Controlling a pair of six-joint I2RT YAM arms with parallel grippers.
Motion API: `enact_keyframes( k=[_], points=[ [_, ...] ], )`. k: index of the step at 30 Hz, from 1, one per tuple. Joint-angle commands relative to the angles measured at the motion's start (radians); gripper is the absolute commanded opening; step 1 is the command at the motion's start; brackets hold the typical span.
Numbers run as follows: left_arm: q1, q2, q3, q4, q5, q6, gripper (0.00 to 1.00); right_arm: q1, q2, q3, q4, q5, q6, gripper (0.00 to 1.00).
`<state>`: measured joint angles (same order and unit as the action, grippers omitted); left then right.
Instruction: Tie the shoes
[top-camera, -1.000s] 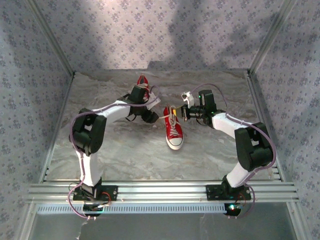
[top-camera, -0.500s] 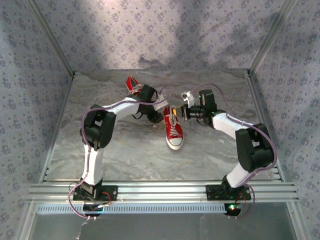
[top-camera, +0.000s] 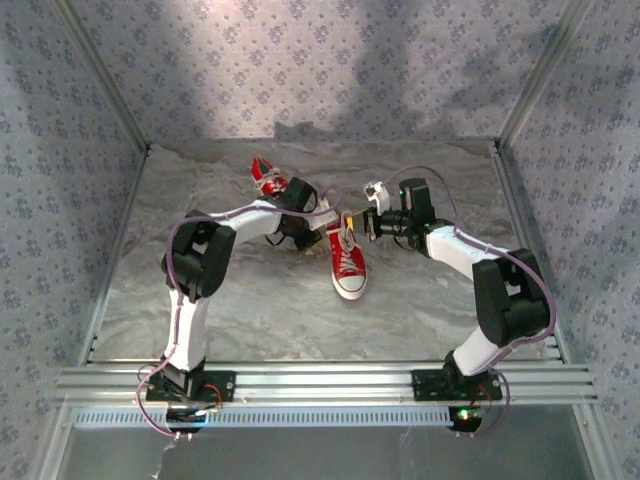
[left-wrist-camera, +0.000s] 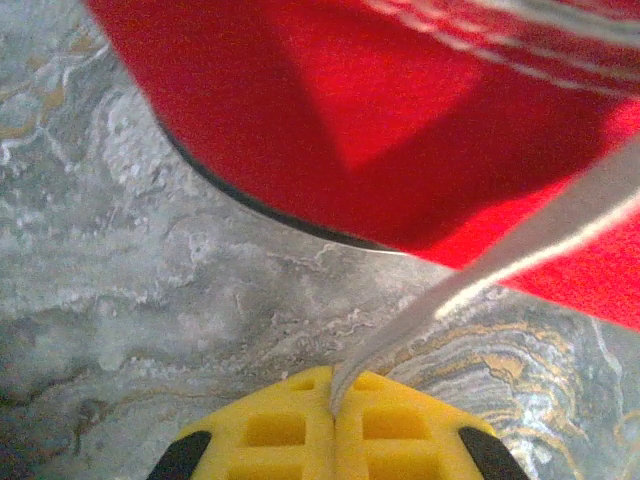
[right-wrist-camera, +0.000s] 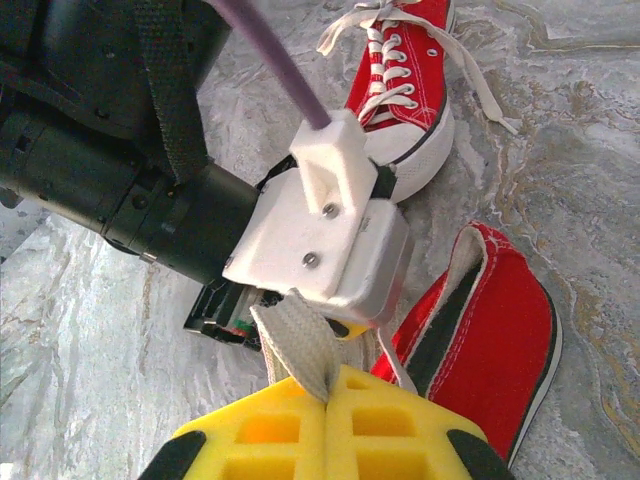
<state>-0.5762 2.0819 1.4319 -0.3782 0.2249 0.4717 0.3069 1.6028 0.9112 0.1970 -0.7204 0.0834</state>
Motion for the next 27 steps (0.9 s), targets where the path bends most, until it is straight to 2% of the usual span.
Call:
enact_keyframes(
  k=[1,8,19,27],
  points=[
    [-0.001,-0.047,-0.025,-0.031,0.009,-0.038,0.00,-0.006,-0.047,-0.012,-0.008,0.017,0.018,0.00],
    [-0.003,-0.132,-0.093,-0.041,0.091,-0.268,0.00,-0.007,-0.091,-0.050,0.032,0.070,0.068,0.00],
    [-0.018,-0.278,-0.287,0.057,0.237,-0.644,0.00,-0.005,-0.112,-0.059,0.063,0.052,0.101,0.00],
    [-0.080,-0.310,-0.335,0.079,0.232,-0.946,0.00,-0.004,-0.137,-0.071,0.095,0.060,0.145,0.00]
  ],
)
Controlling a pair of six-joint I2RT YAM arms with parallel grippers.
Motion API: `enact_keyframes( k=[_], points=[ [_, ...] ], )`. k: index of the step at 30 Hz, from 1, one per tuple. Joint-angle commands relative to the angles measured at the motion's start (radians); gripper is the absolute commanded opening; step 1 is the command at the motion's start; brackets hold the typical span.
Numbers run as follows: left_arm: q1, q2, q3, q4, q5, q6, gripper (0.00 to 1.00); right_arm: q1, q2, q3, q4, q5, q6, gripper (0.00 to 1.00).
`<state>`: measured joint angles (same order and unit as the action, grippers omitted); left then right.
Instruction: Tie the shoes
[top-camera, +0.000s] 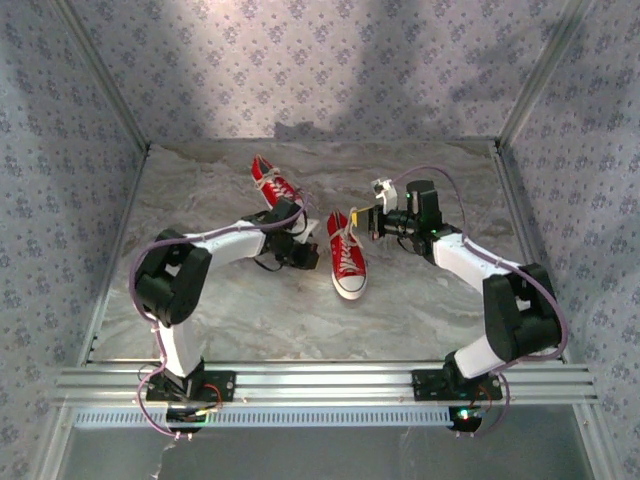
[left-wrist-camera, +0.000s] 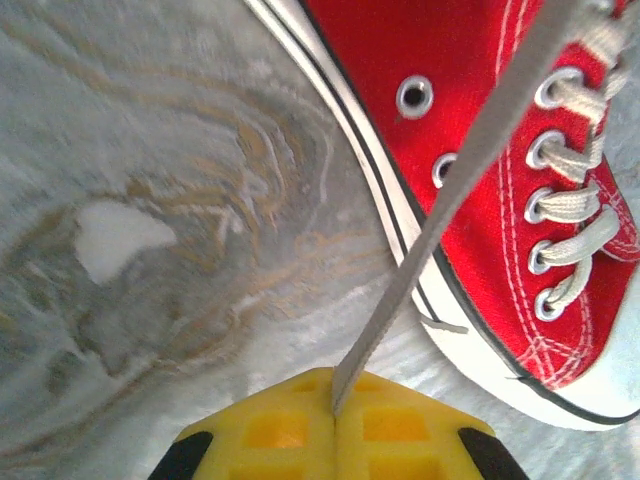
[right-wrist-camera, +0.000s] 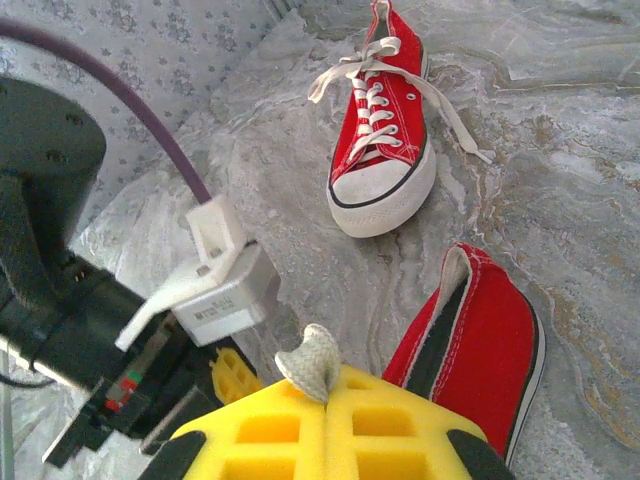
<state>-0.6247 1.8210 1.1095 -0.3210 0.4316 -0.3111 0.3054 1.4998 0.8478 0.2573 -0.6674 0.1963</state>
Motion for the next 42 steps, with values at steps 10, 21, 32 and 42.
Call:
enact_keyframes(
  k=[10,21,32,42],
  points=[
    [-0.118,-0.125,-0.078,0.053,-0.036,-0.329,0.00,0.004,-0.050,-0.018,0.059,0.034,0.074,0.00],
    [-0.246,-0.086,0.006,0.162,-0.038,-0.403,0.00,0.010,-0.043,0.008,0.045,0.108,0.211,0.00],
    [-0.308,0.025,0.111,0.272,-0.034,-0.461,0.38,0.013,-0.034,0.017,0.018,0.164,0.260,0.00],
    [-0.294,-0.224,-0.099,0.401,-0.153,-0.363,0.57,0.053,-0.063,0.026,-0.056,0.239,0.227,0.00]
  ],
)
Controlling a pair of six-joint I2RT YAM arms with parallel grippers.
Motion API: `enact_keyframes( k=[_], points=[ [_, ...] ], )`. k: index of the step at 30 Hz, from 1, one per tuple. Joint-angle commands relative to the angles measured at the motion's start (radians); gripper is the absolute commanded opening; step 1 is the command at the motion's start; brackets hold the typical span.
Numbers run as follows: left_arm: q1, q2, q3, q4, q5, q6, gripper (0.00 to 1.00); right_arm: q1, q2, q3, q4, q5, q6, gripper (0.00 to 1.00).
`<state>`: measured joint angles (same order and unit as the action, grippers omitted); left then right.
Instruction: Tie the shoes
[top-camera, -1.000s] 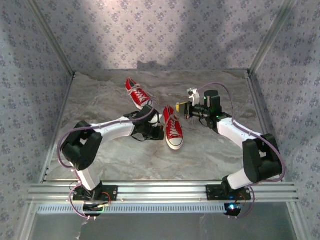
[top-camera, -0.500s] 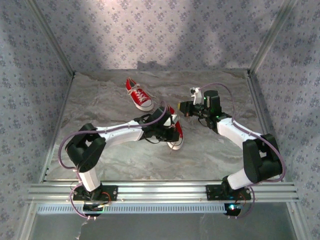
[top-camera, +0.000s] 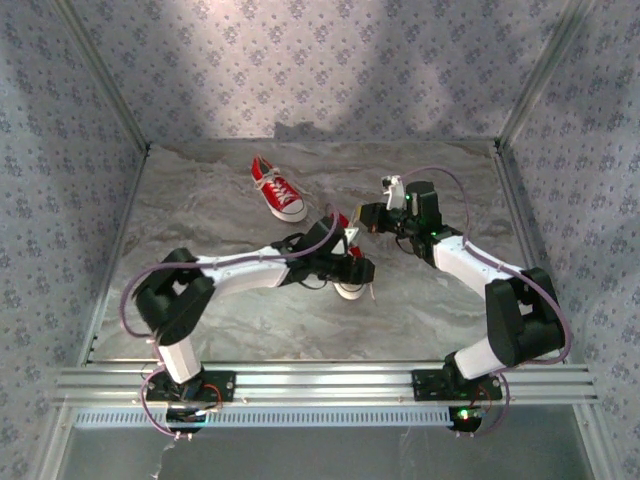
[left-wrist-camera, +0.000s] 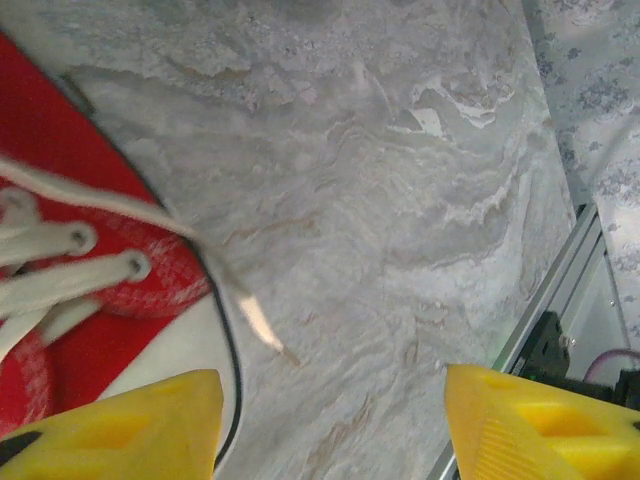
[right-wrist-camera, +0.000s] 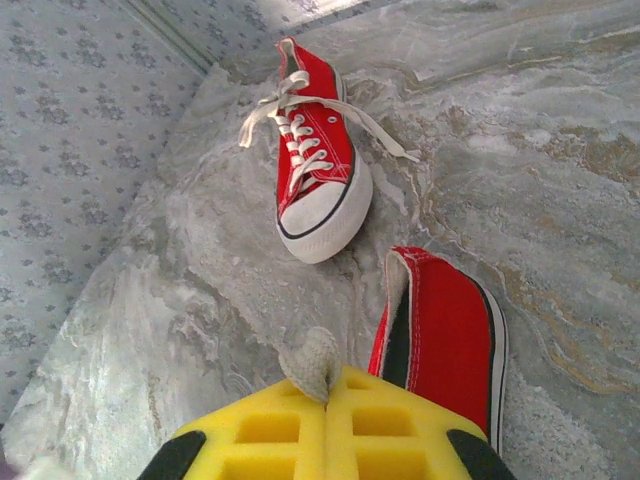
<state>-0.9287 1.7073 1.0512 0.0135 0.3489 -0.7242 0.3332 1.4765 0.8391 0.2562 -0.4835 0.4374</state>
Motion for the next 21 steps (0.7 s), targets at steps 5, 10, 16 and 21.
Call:
enact_keyframes(
  k=[5,10,16,21],
  points=[
    [0.110,-0.175,-0.148,0.063,-0.195,-0.064,0.34,0.078,-0.048,0.073,-0.191,0.245,-0.002,0.00],
    [0.160,-0.157,-0.113,0.070,-0.205,-0.074,0.25,0.072,-0.001,0.120,-0.260,0.286,0.021,0.00],
    [0.148,-0.084,-0.011,0.042,-0.227,-0.139,0.18,0.024,0.035,0.156,-0.261,0.207,0.130,0.00],
    [0.108,-0.022,0.050,0.043,-0.267,-0.195,0.15,0.000,0.090,0.193,-0.263,0.132,0.225,0.00]
  ],
)
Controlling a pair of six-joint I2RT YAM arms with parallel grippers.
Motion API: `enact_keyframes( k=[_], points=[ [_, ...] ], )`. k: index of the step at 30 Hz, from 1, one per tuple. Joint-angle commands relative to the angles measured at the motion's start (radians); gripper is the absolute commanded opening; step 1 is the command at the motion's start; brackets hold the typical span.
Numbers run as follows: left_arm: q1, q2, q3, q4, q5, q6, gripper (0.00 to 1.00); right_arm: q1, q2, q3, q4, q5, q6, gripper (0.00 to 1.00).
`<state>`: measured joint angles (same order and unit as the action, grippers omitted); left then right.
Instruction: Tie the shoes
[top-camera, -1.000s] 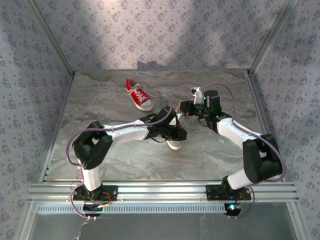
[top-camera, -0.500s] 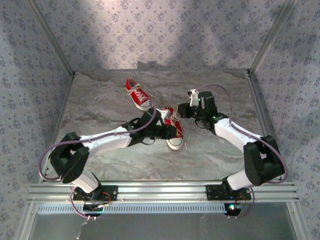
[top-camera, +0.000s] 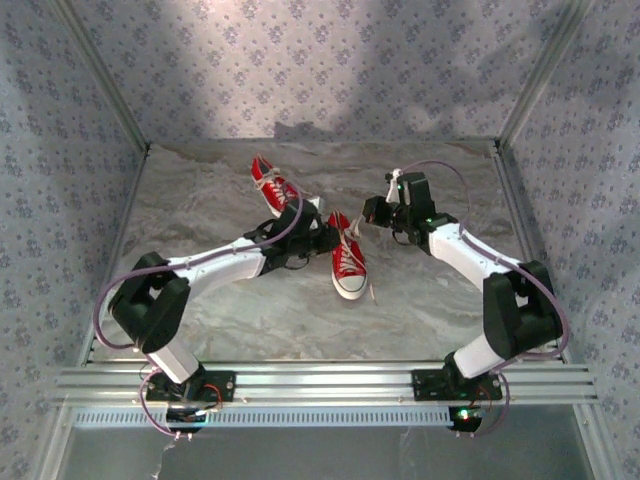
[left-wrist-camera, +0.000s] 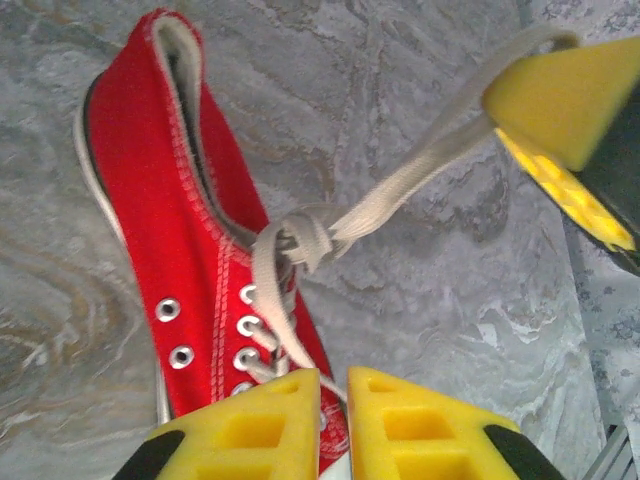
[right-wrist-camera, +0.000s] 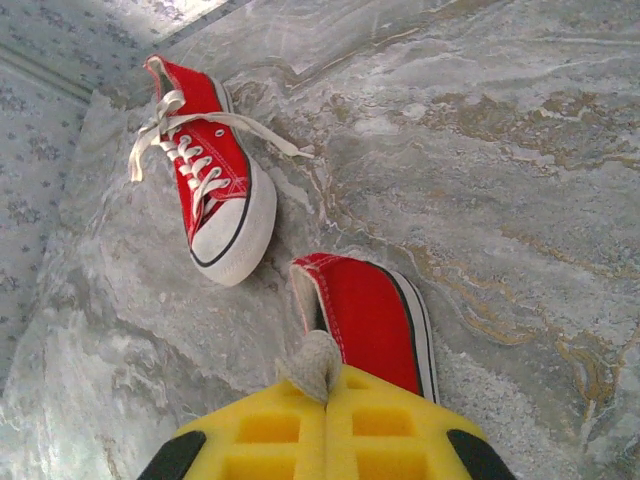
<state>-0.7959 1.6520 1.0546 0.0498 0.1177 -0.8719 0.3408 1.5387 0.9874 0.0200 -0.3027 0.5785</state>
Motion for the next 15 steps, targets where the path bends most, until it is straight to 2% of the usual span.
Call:
enact_keyframes(
  k=[1,10,15],
  points=[
    [-0.029,0.047,0.057,0.009,-0.039,-0.055,0.14,-0.009,0.035,0.048,-0.030,-0.052,0.088,0.00],
    [-0.064,0.179,0.167,0.002,-0.087,-0.117,0.15,-0.043,0.056,0.039,-0.005,-0.079,0.165,0.00],
    [-0.066,0.220,0.192,0.005,-0.120,-0.153,0.27,-0.046,0.053,0.036,-0.003,-0.087,0.173,0.00]
  ],
)
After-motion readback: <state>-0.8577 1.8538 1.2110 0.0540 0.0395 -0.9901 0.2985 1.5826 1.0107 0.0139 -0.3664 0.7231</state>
